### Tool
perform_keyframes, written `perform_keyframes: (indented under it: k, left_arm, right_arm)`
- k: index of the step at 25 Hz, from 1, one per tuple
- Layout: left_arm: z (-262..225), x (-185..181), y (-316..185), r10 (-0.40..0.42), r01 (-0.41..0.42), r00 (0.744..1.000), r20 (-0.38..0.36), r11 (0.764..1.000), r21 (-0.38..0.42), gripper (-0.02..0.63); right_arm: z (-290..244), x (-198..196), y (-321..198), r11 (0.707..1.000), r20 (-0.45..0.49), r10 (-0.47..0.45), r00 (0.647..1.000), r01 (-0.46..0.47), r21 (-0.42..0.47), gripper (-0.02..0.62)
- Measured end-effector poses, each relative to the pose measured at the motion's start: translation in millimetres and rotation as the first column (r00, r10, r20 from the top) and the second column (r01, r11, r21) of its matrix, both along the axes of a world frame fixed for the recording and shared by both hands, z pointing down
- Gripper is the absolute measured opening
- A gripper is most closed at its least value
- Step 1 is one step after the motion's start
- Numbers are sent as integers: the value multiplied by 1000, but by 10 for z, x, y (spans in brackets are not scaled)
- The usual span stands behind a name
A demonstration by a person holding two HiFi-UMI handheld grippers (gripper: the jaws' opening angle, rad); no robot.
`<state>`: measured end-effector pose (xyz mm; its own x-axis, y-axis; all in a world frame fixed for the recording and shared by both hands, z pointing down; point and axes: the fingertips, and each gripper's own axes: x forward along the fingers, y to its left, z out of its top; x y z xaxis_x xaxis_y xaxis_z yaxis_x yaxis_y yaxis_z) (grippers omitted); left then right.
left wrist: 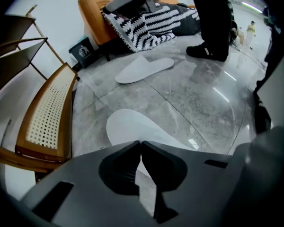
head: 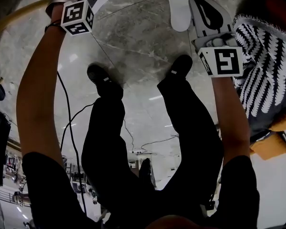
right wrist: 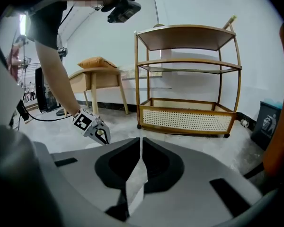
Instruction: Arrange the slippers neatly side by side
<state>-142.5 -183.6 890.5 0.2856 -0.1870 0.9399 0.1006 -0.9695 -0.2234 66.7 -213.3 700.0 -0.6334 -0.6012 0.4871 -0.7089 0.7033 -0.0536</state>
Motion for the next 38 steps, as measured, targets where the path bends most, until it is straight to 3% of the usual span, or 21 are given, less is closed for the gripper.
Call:
perform_keyframes:
  k: [4, 8, 12, 19, 27, 33, 35, 38]
  left_arm:
    - [-284, 61, -64, -168, 168, 985, -47, 986, -21, 21]
    - [-607, 88, -116, -354, 354, 929, -105, 935, -18, 21]
    - [-798, 221, -61, -549, 548, 819, -167, 835, -56, 20]
    - [-815, 737, 11, -745, 730, 627, -226, 664, -164, 20]
    - [-395, 1164, 205, -849, 813, 492, -195, 528, -246, 20]
    - [-103, 1352, 376, -888, 836, 425, -176, 459, -300, 20]
    - [-55, 1434, 418, -890, 834, 421, -176, 456, -310, 20]
    - [-10, 1565, 459, -883, 824, 433, -179, 469, -318, 20]
  right_arm:
    - [-123, 145, 6, 1000, -22, 16, 1000, -16, -22, 41]
    - [-354, 223, -16, 999, -10, 45, 999, -45, -18, 41]
    - [-523, 338, 4, 998, 13, 70, 997, -70, -8, 41]
    - [-580, 630, 37, 994, 43, 105, 994, -104, -18, 41]
    - [-434, 915, 100, 991, 31, 129, 991, -128, -28, 41]
    - [-249, 1059, 179, 991, 19, 123, 992, -122, -51, 41]
    - [-214, 1082, 206, 991, 17, 123, 992, -122, -57, 41]
    - [-190, 1114, 231, 991, 13, 121, 993, -120, -61, 41]
